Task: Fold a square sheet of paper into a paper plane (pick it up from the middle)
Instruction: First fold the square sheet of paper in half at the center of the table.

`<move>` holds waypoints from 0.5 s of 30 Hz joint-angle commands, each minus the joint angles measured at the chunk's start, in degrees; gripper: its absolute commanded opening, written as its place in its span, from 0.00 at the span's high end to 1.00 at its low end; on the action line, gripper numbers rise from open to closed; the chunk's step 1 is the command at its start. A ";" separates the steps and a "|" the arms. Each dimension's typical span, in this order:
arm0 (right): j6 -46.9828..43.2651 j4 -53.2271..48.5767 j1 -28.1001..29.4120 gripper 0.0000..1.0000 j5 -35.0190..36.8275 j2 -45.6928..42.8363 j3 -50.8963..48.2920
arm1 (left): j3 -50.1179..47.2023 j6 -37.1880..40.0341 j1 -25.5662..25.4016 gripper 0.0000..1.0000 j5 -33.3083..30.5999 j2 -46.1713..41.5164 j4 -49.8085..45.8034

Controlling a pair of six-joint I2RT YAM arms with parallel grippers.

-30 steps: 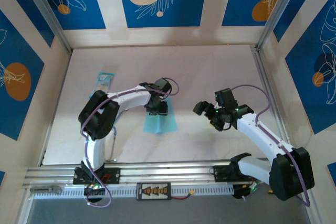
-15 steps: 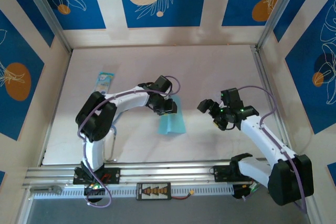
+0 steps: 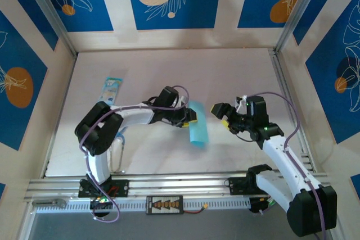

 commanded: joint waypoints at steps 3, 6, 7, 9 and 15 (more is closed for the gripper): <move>-0.87 2.48 1.57 0.08 -4.36 3.14 0.03 | -5.13 -8.44 1.38 0.65 4.11 -0.54 15.27; -0.83 2.61 3.22 0.11 -3.99 5.52 0.59 | -3.51 -0.62 1.35 0.64 1.61 -1.69 2.98; -1.07 2.49 3.86 0.12 -3.85 6.32 0.89 | -2.83 2.37 1.41 0.64 0.39 -2.32 -1.75; -1.21 2.12 4.92 0.14 -3.09 7.75 1.33 | -1.30 7.88 1.38 0.63 -2.98 -3.25 -10.30; -2.41 1.71 7.85 0.22 -0.92 11.09 2.51 | -0.02 13.50 1.48 0.62 -4.71 -2.48 -17.44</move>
